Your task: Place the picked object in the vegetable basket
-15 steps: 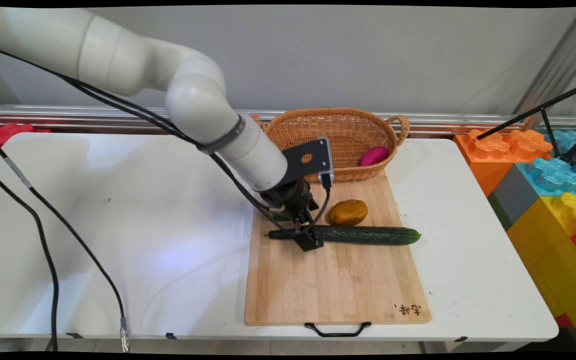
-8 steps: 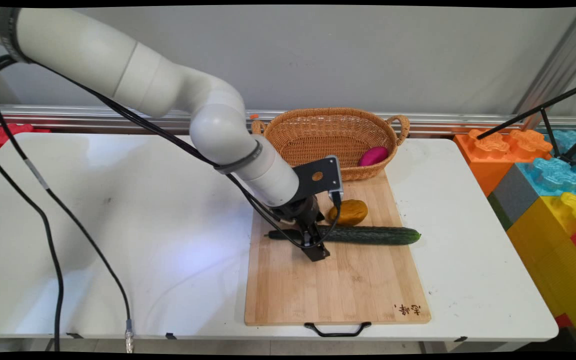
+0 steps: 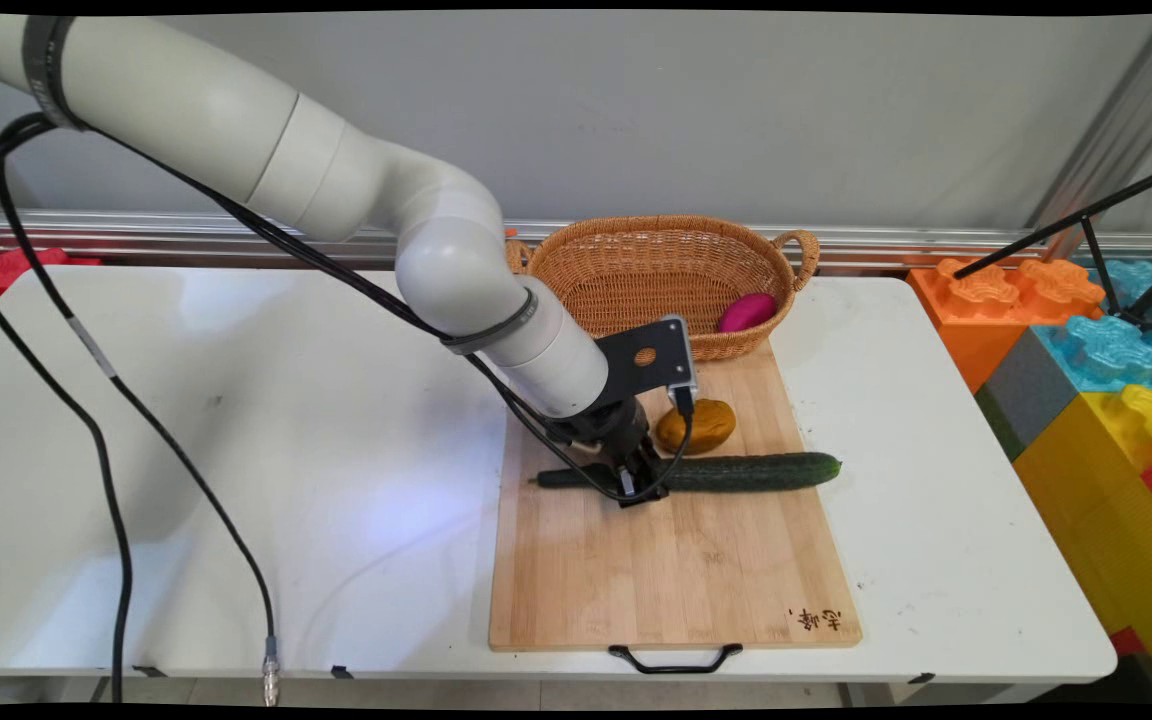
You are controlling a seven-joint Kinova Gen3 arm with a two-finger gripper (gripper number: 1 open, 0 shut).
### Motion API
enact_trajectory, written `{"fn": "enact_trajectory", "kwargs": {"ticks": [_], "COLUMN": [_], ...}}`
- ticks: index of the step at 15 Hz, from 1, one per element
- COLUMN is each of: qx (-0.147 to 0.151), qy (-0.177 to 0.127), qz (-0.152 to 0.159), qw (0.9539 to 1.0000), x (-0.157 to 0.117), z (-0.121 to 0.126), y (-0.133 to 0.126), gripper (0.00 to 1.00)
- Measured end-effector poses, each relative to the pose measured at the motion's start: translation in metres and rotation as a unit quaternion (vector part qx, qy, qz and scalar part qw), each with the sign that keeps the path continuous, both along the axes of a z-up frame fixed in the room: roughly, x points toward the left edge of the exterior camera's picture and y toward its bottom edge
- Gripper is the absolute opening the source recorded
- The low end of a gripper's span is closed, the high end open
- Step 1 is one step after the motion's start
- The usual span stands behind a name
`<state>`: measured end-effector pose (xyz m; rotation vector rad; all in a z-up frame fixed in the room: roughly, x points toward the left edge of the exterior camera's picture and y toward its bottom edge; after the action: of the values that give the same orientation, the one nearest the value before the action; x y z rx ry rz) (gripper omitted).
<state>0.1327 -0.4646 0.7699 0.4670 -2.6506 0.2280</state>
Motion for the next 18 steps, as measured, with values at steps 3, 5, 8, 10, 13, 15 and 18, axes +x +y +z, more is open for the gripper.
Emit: {"fn": "enact_trajectory", "kwargs": {"ticks": [3,5,8,10,13,15,18], "qx": [0.009,0.015,0.025,0.025,0.003,-0.016,-0.058], "qy": [0.007,0.017,0.038,0.056,0.099,0.116,0.138], "qz": [0.0,-0.001,-0.002,0.003,0.021,0.029,0.049], "qw": [0.9999,0.9997,0.999,0.9981,0.9949,0.9927,0.9875], "x": [-0.001,-0.003,-0.009,-0.015,-0.029,-0.034,-0.034], "z": [0.014,0.03,0.058,0.078,0.12,0.137,0.164], "y": [0.005,0.01,0.016,0.017,0.008,0.0,-0.02], "gripper": [0.0,0.0,0.0,0.0,0.0,0.0,0.0]}}
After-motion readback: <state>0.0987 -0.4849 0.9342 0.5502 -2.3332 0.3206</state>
